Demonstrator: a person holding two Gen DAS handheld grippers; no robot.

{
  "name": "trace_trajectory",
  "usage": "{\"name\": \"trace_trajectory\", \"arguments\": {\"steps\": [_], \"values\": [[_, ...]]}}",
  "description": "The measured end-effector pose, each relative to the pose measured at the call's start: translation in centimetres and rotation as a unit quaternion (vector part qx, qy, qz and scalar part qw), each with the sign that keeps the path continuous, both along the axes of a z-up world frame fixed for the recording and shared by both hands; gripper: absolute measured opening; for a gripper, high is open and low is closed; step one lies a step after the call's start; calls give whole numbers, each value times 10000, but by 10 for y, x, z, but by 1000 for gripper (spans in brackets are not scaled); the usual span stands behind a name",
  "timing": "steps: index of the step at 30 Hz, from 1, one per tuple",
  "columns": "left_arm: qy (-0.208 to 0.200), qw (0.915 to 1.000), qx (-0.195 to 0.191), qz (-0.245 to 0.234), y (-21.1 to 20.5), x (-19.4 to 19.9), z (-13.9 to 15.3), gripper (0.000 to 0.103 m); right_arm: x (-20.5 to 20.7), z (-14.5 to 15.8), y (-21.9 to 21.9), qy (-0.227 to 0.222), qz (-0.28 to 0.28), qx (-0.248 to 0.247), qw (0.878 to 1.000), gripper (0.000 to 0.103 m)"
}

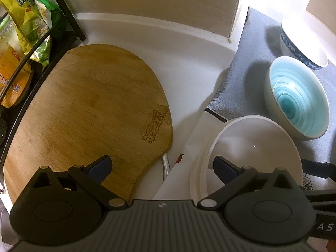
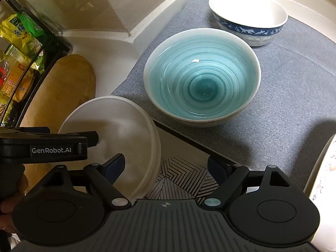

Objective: Organize plates and bowls

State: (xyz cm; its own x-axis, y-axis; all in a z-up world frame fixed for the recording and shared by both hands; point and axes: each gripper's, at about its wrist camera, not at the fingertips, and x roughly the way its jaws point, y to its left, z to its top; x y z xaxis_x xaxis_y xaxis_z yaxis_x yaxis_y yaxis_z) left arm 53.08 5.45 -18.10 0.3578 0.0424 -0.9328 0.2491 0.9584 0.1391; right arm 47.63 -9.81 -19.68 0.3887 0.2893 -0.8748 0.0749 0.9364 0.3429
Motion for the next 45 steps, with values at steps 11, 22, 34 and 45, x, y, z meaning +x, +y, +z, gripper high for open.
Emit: {"name": "trace_trajectory", "arguments": {"steps": [11,22,34,45], "values": [[-515,9942,-563,-762,-24,-44,63,103,-61,54,-77,-542,-446,237,9973,87],[570,9466,-1566,-2758,-151,-113,40,103,-218,62,-179,-394,-2696,-665,9599,88],[1413,9419,-1545,-2628,-187,-133,-13,86,-243,4,-185,-86,-2963,305,9546,67],[1090,9429,-1580,-2721,-205,-137,-8,55,-232,-9,-195,100,-2968,667,9525,56]]}}
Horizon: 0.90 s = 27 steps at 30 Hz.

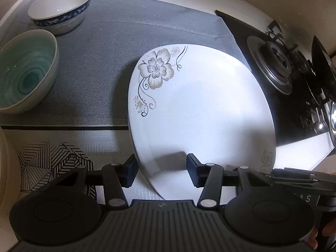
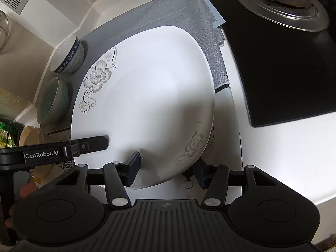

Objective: Organize plates and bowls

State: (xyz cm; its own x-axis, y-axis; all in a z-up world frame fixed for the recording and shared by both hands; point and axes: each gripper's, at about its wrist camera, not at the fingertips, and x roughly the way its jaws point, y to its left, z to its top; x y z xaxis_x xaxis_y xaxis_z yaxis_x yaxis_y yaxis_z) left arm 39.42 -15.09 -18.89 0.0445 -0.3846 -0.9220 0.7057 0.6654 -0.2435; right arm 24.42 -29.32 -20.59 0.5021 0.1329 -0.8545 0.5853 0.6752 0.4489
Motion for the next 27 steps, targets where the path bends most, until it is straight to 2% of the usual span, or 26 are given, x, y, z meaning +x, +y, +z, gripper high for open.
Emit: {"name": "trace_trajectory", "arguments": {"steps": [10,21,27], "values": [[-221,9997,-34,90,-21,20,1,55,8,-1,-6,5,-129,21,9999,56],[-454,9986,-185,212,-81,64,-4,55,14,5,-8,-61,-499,-199,9985,56],[-510,9980,-236,272,-107,83,-5,55,31,4,-28,-97,-666,-296,9973,56]]}}
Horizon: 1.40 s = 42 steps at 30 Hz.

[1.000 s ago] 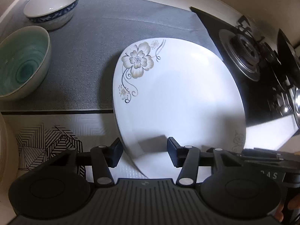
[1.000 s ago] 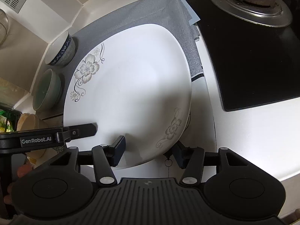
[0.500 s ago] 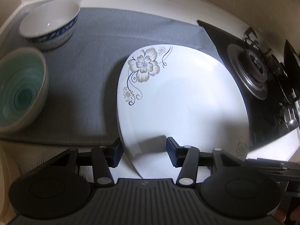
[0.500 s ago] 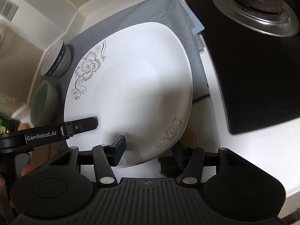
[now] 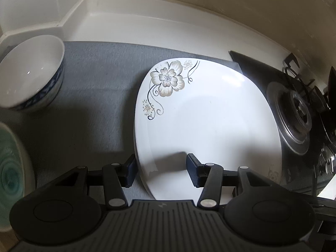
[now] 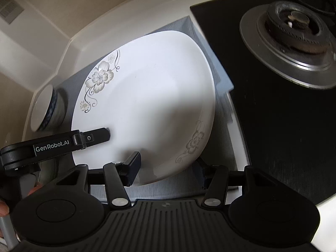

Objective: Organize plates and bowls

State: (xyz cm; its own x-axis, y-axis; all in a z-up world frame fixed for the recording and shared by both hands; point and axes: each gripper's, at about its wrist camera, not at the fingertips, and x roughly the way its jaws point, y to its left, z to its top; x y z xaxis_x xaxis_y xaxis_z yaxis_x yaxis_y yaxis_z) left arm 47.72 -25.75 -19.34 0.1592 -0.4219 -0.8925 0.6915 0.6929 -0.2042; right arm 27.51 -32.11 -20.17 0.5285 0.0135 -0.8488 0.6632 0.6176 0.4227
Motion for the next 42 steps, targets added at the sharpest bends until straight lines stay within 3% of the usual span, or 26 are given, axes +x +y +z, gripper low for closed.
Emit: {"name": "trace_trajectory", "arguments": {"steps": [2,4,6,7,12,17,21,25,28,30,32,33,38,40,41,42], "values": [[37,10000,-27,10,0,1,0,56,0,0,-3,-2,12,-3,10000,57],[-76,10000,-17,10,5,-2,3,67,-4,1,-4,-31,65,21,10000,58],[-297,9996,-3,9,19,-7,10,92,-8,6,3,24,203,-123,9997,73],[-429,9991,-17,20,28,-10,16,93,-12,10,7,47,267,-189,9995,82],[-843,9960,-69,274,100,-28,48,103,-9,29,40,-9,1042,-66,9945,85],[-1262,9879,154,885,175,-46,69,103,39,45,99,-307,2490,-310,9675,85],[-1417,9727,283,1817,236,-36,83,103,85,48,142,-502,3229,-281,9447,85],[-1315,9519,543,2715,287,-14,79,103,121,45,180,-604,3629,-5,9299,85],[-1052,9484,591,2932,306,2,66,102,144,38,202,-540,3664,114,9288,84],[-833,9492,658,2961,309,14,56,96,151,37,213,-477,3642,154,9300,81],[-711,9535,617,2863,310,19,50,92,158,34,224,-364,3663,152,9296,71],[-696,9546,617,2831,310,22,49,84,159,33,227,-324,3636,157,9308,70],[-757,9617,683,2546,306,25,40,76,161,28,235,-160,3490,155,9369,66],[-746,9642,766,2425,303,26,32,65,163,27,237,-125,3509,98,9363,59],[-703,9658,805,2363,301,25,28,54,165,26,239,-131,3518,80,9359,50],[-642,9675,841,2299,299,25,24,36,166,25,241,-142,3545,63,9349,43]]}}
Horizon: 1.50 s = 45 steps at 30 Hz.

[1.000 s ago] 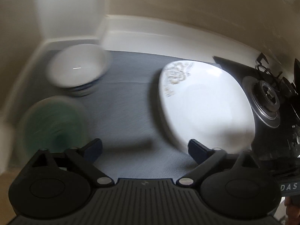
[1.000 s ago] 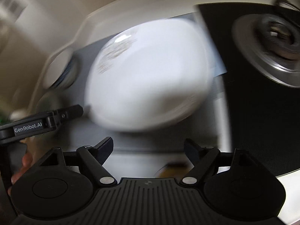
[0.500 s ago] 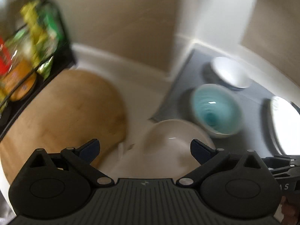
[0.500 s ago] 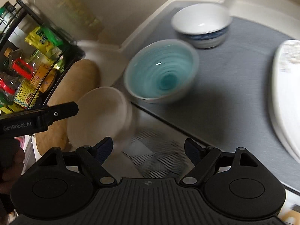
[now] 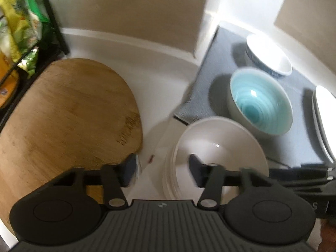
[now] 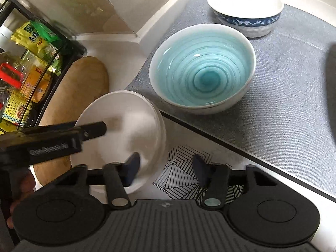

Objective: Organize plates and bowls
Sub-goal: 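Close both grippers on the cream bowl stack rim and lift it, then carry the cream bowl stack toward the mat edge and open both grippers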

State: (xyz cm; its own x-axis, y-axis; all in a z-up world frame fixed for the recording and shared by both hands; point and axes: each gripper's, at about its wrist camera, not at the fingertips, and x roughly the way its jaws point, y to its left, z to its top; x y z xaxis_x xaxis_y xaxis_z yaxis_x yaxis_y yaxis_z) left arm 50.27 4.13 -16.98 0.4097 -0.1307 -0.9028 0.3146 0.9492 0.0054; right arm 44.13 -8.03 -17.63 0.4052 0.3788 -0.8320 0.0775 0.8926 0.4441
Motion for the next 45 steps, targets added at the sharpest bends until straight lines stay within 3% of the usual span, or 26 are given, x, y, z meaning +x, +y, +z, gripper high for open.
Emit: {"name": "trace_trajectory", "arguments": {"steps": [1,2,3,6,13,23,29,39,41,43,45], "values": [[93,9999,7,-40,-2,0,-4,27,0,1,2,-45,51,-35,10000,27],[180,9998,-37,-88,-4,-1,-7,13,-1,4,4,-127,80,-104,9998,20],[192,9998,11,-112,-6,-2,-9,11,-3,7,6,-206,109,-175,9996,19],[202,9996,22,-210,-10,-8,-7,11,-7,14,8,-327,95,-450,9984,18],[294,9976,-142,-611,-32,-35,0,12,-34,26,-14,-260,-29,-513,9983,18],[355,9884,-260,-1455,-100,-64,-9,12,-88,26,-71,-121,-840,-726,9937,18],[455,9841,-342,-1685,-124,-63,-20,12,-107,20,-92,-121,-1235,-757,9894,18],[508,9820,-277,-1795,-142,-50,-34,12,-105,7,-101,-140,-1484,-840,9852,18],[484,9830,-300,-1744,-139,-48,-32,16,-104,8,-102,-139,-1489,-800,9855,20],[426,9837,-310,-1717,-135,-47,-28,34,-104,8,-103,-122,-1518,-724,9857,22],[277,9853,-328,-1653,-130,-47,-21,65,-105,10,-105,-118,-1568,-664,9853,27]]}}
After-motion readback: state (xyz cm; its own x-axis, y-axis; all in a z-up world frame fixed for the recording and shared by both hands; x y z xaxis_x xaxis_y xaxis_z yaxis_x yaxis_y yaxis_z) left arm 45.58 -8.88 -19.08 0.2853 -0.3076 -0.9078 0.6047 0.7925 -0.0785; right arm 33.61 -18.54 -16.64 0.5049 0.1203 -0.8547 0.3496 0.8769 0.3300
